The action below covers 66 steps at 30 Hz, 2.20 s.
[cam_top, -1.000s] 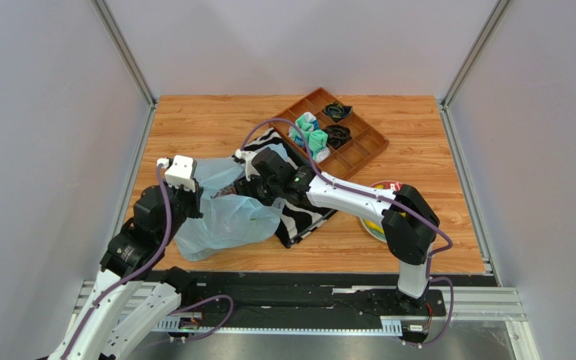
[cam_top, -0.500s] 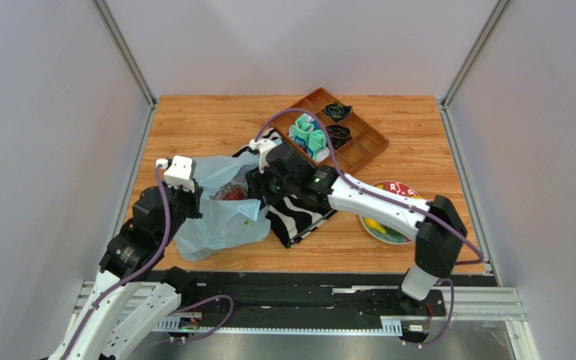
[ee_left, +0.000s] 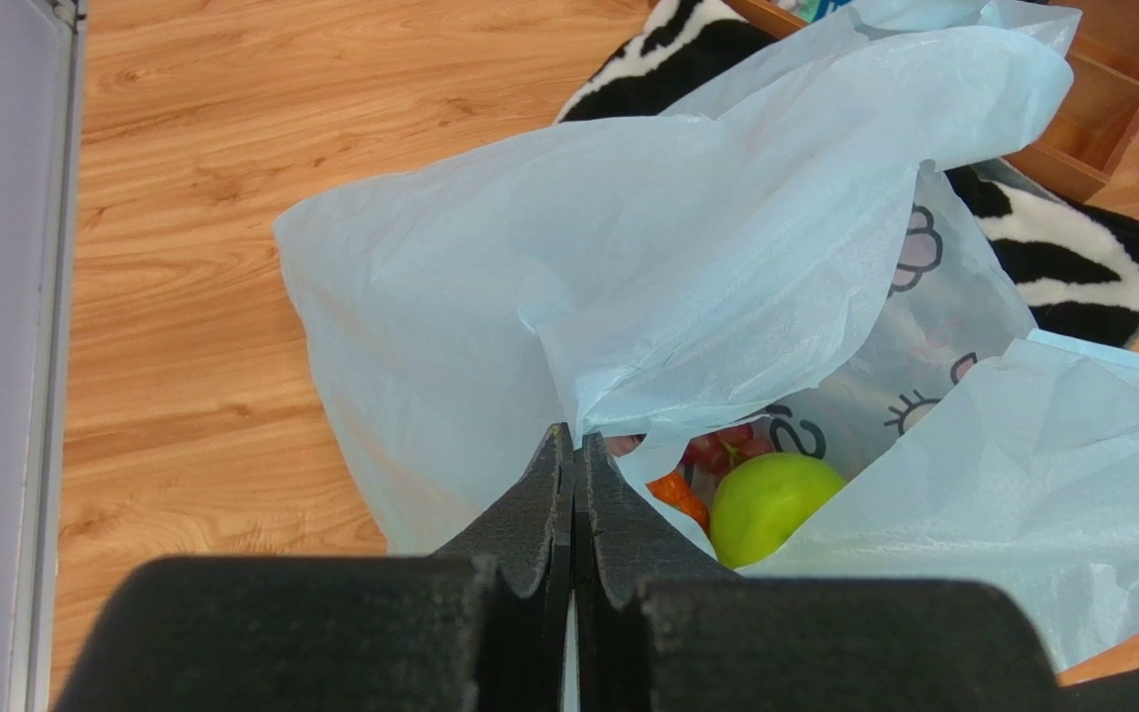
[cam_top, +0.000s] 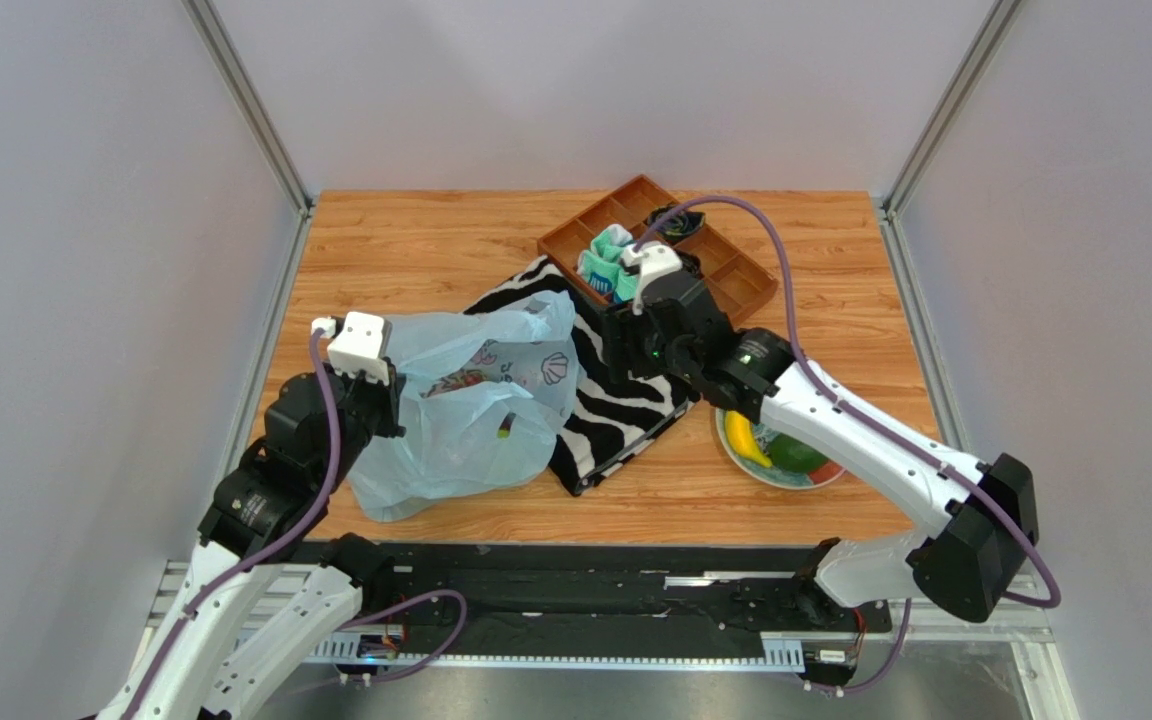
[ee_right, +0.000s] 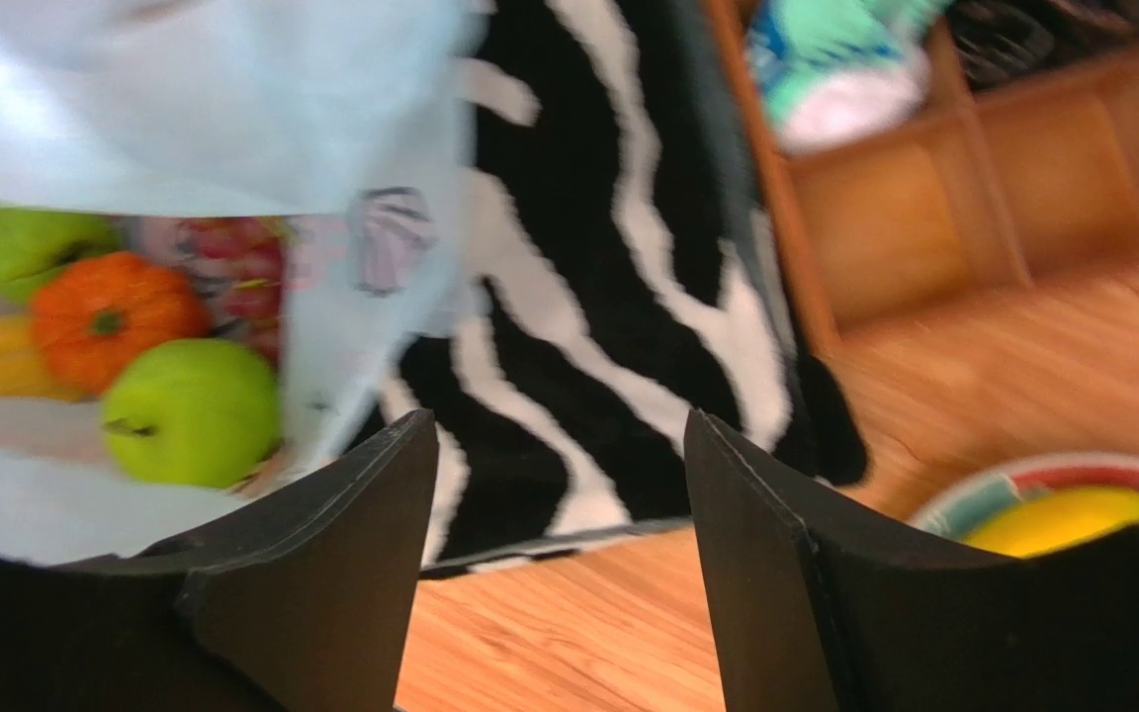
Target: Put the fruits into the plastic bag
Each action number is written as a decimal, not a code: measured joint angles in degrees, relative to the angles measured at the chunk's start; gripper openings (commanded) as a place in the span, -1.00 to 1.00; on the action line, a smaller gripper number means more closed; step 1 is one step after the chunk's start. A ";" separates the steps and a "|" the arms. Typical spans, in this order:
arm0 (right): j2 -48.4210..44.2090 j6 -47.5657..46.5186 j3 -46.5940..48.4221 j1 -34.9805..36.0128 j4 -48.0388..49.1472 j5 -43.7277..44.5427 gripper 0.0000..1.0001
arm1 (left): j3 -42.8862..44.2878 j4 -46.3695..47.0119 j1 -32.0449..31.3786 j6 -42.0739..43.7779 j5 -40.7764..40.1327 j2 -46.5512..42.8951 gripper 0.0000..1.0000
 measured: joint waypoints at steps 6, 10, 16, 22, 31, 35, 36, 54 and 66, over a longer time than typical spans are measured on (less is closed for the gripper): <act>-5.84 2.78 -10.51 -14.67 -4.50 0.26 0.40 | 0.00 -0.02 0.00 0.02 0.02 0.00 -1.00; -7.17 3.74 -15.41 -21.14 -6.62 -0.44 0.44 | 0.00 0.00 0.00 0.02 0.09 0.02 -1.00; -6.23 3.89 -19.28 -27.02 -7.52 -1.90 0.46 | 0.00 -0.02 0.00 0.02 0.20 0.00 -1.00; -4.13 3.91 -21.00 -28.35 -6.82 -3.48 0.43 | 0.00 0.00 0.00 0.00 0.22 0.02 -1.00; -0.17 4.02 -22.53 -28.35 -5.29 -5.62 0.37 | 0.00 0.00 0.00 0.02 0.22 0.02 -1.00; 0.48 4.09 -22.95 -28.35 -5.09 -6.34 0.35 | 0.00 0.00 0.00 0.02 0.22 0.02 -1.00; 0.50 4.09 -23.10 -28.35 -4.98 -6.40 0.34 | 0.00 0.00 0.00 0.02 0.22 0.02 -1.00; 1.07 3.61 -24.98 -30.34 -3.50 -8.31 -0.54 | 0.00 -0.02 0.00 0.02 0.22 0.02 -1.00; 0.79 3.43 -25.00 -30.49 -3.19 -9.42 -0.79 | 0.00 -0.02 0.00 0.00 0.22 0.00 -1.00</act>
